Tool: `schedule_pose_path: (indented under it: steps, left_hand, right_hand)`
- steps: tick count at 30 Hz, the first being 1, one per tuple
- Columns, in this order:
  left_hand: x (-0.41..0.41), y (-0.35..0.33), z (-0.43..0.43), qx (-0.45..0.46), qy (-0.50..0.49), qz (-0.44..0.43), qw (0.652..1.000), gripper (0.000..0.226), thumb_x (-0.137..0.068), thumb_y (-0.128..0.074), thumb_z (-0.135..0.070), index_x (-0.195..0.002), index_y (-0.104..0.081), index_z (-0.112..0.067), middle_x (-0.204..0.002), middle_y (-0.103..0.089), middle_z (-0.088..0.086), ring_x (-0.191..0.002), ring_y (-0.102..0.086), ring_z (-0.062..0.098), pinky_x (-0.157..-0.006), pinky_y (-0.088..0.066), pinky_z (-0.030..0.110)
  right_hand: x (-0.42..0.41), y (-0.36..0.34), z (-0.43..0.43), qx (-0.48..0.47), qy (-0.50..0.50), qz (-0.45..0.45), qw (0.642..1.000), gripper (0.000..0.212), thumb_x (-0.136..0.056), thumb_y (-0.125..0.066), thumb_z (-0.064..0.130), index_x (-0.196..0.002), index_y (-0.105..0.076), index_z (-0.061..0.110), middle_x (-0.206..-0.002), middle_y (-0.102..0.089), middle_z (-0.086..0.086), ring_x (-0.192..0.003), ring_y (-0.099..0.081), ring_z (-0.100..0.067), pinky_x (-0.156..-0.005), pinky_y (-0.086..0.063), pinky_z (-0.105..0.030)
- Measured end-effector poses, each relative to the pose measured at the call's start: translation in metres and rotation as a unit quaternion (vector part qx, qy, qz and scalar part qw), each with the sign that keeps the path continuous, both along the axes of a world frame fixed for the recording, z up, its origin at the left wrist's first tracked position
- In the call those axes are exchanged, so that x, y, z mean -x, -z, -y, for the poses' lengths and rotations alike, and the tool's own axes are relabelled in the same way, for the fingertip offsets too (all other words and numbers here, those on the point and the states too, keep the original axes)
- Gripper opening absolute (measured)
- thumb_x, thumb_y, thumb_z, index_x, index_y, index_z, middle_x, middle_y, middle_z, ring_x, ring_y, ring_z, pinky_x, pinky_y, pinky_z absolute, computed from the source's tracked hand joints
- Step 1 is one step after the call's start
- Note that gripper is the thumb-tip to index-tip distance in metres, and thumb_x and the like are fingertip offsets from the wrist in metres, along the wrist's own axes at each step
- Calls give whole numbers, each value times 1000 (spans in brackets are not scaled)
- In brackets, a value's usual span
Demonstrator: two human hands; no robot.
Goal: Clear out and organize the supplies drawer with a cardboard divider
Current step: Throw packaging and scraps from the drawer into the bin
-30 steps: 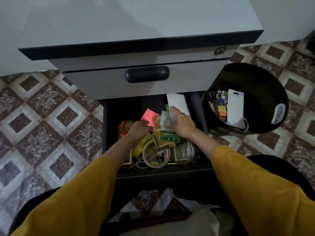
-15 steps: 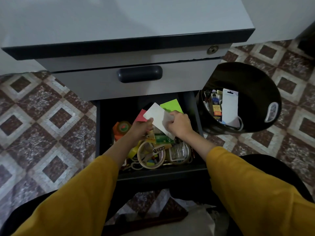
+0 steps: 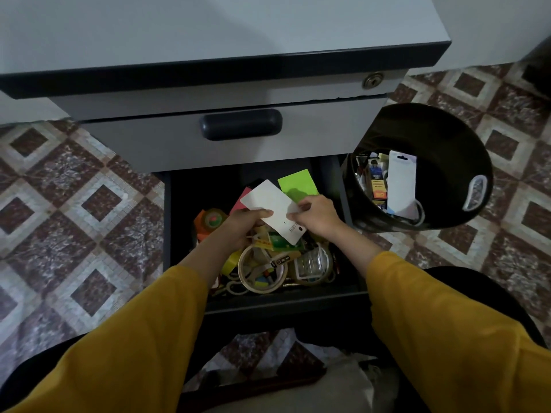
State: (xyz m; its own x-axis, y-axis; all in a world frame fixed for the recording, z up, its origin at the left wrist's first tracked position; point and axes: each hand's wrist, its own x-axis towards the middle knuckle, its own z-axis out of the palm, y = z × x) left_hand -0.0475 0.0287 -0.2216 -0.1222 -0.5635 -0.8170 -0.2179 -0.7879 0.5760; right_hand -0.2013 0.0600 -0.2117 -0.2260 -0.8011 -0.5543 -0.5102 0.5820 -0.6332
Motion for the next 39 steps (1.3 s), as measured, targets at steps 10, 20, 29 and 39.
schedule_pose_path:
  steps: [10,20,29,39]
  left_hand:
    - [-26,-31,-3,57,-68,-26,996,40,-90,-55,-3,-128,-46,1,-121,-57,17,-92,-58,26,-70,-49,37]
    - [-76,-69,-12,94,-141,-70,983,37,-89,-56,-4,-125,-49,-4,-95,-61,7,-82,-59,20,-67,-51,36]
    - [-61,-76,-32,68,-13,-106,992,27,-90,-53,0,-116,-52,-9,-97,-62,6,-87,-60,19,-69,-52,34]
    - [-59,-61,-21,90,113,-32,989,40,-88,-62,-11,-126,-52,-6,-123,-59,12,-113,-57,29,-98,-47,46]
  right_hand:
    - [-2,-24,-11,69,22,53,996,36,-87,-65,24,-121,-61,15,-112,-61,-10,-101,-59,-22,-85,-44,-25]
    - [-31,-44,-28,-21,100,194,976,64,-84,-50,63,-120,-58,11,-120,-60,-6,-107,-60,-25,-85,-53,-39]
    - [-42,-51,-39,-17,114,323,939,18,-80,-72,23,-90,-65,10,-86,-70,-4,-79,-63,-17,-61,-44,-23]
    - [-21,-36,-29,20,165,349,922,23,-80,-68,4,-102,-64,8,-97,-68,-8,-84,-62,-20,-71,-46,-29]
